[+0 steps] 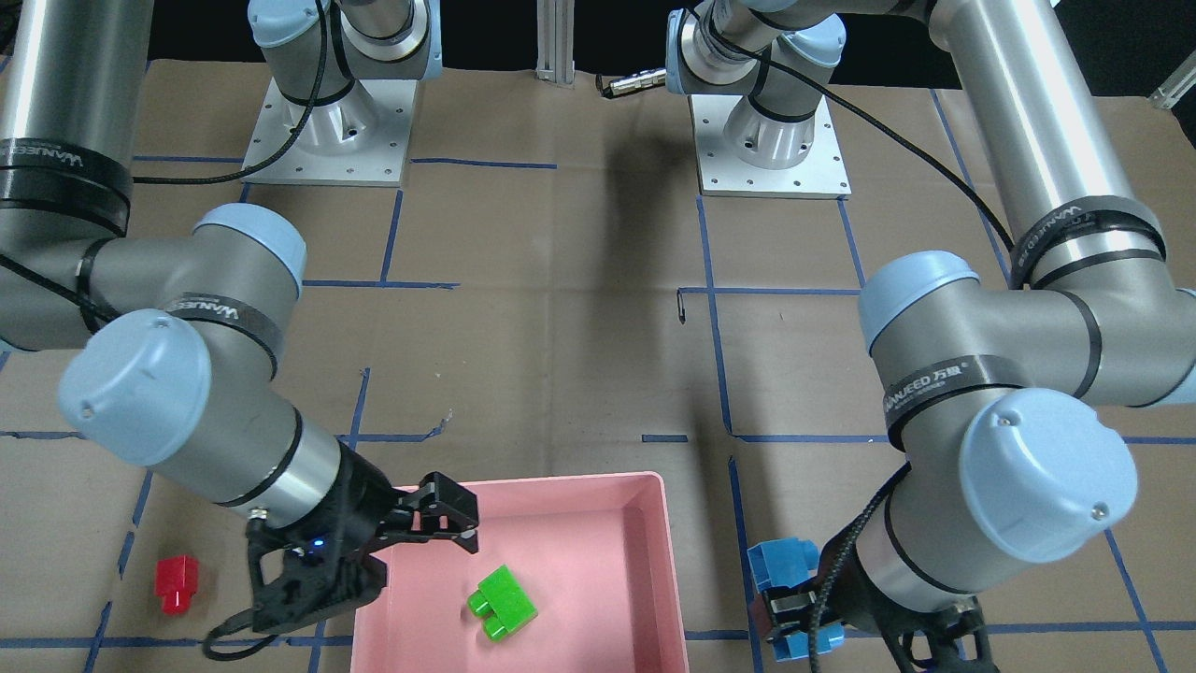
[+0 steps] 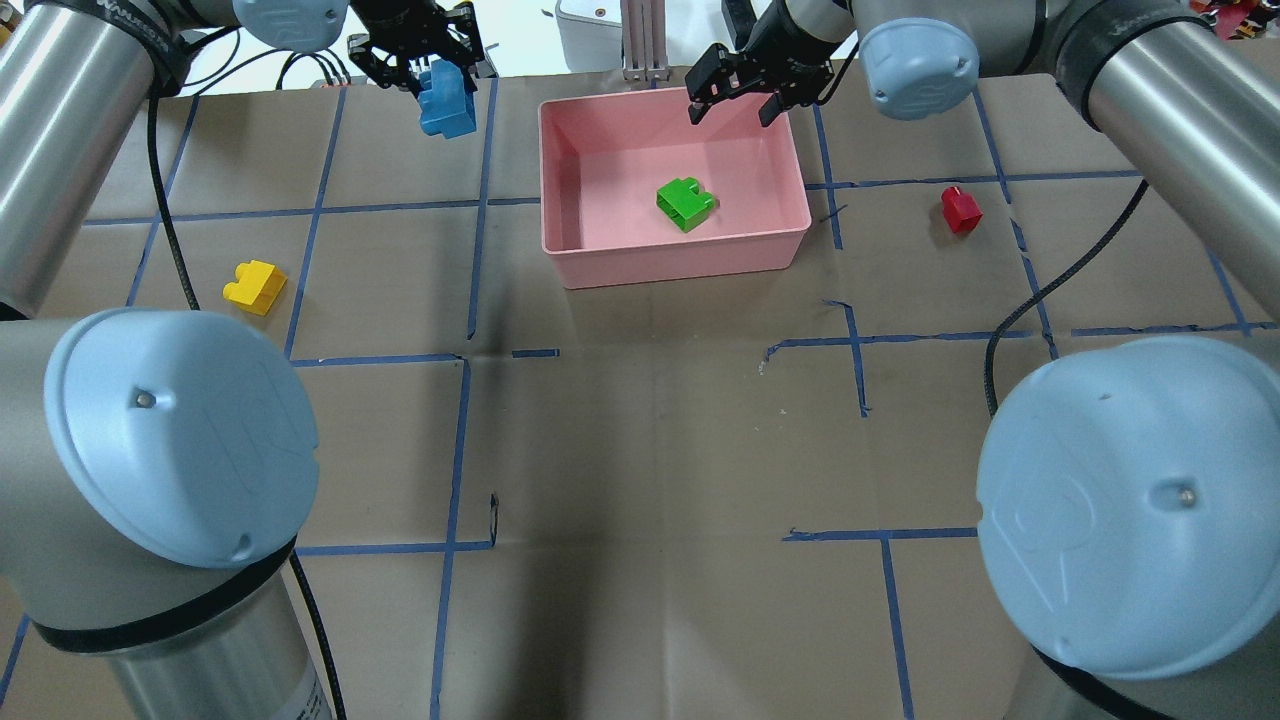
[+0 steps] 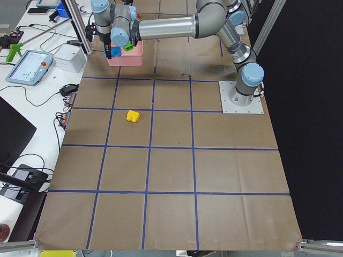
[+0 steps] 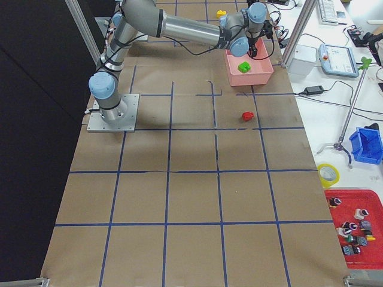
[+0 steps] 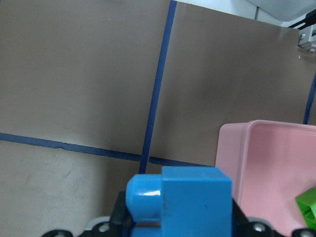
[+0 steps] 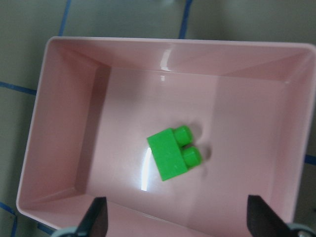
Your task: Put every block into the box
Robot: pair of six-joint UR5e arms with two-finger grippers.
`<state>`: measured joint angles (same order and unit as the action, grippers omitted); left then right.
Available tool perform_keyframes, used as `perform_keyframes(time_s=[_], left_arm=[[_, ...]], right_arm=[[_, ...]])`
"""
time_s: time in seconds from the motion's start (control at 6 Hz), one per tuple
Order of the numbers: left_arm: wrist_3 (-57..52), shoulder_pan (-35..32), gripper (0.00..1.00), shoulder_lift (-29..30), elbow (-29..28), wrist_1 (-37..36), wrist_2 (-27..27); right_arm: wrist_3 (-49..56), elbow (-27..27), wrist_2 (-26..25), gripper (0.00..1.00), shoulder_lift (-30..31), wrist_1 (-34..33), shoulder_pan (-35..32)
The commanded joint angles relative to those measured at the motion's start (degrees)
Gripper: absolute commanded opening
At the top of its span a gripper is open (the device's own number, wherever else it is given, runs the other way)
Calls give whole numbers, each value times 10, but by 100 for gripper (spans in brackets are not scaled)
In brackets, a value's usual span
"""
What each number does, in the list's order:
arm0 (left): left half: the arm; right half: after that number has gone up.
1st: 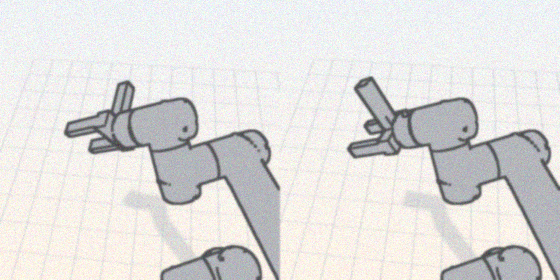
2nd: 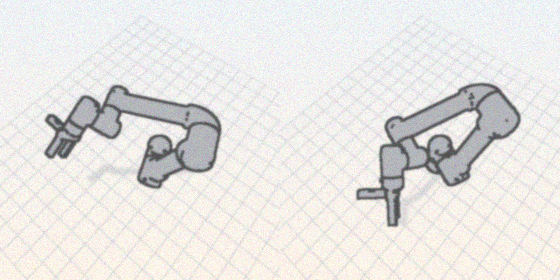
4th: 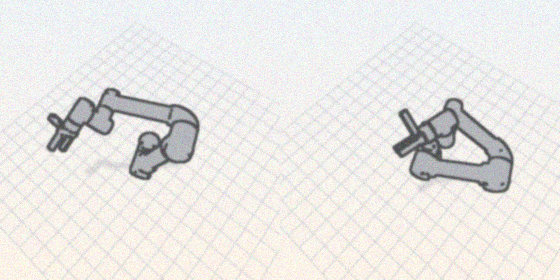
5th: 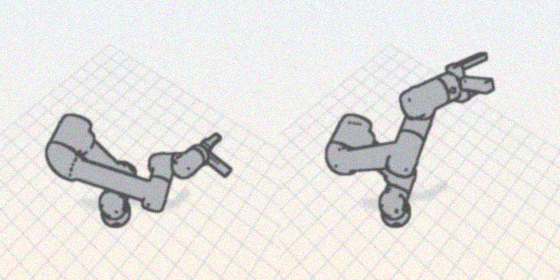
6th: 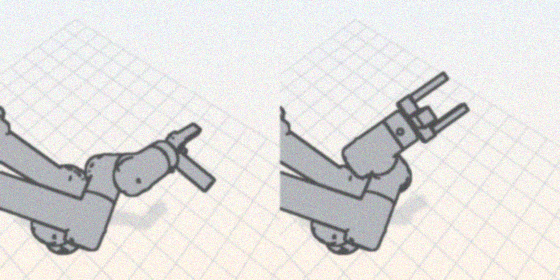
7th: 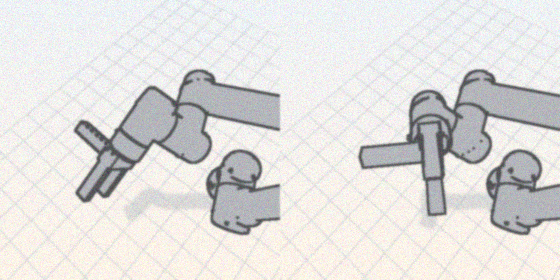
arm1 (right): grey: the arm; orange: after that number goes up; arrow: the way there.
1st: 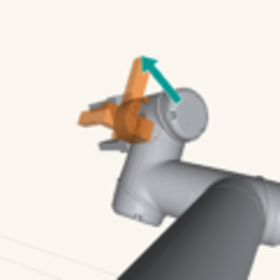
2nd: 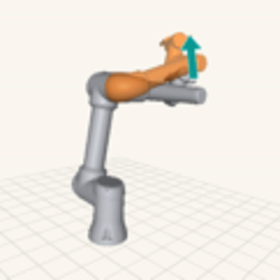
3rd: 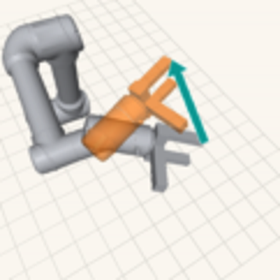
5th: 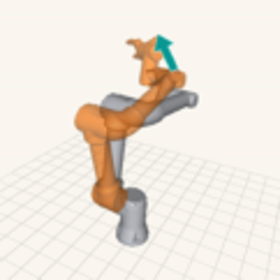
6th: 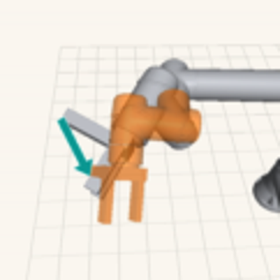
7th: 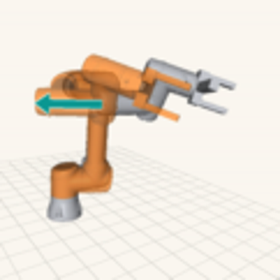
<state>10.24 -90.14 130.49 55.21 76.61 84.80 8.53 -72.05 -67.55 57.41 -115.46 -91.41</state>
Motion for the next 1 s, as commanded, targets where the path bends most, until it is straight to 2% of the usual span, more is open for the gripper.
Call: perform_keyframes(time_s=[0.0,0.17,0.33,0.67,0.83], left_arm=[[63,-57,0,8,-1,-9,18],[89,-85,0,22,-1,-32,19],[103,-98,0,47,0,-69,19],[134,-124,0,86,7,-118,27],[136,-131,3,78,10,-111,41]], right_arm=[[105,-9,-48,100,41,78,83],[136,-10,-129,100,45,85,110],[131,-11,-235,100,42,84,113],[127,-63,-241,99,18,56,121],[129,-80,-240,99,1,-19,124]])
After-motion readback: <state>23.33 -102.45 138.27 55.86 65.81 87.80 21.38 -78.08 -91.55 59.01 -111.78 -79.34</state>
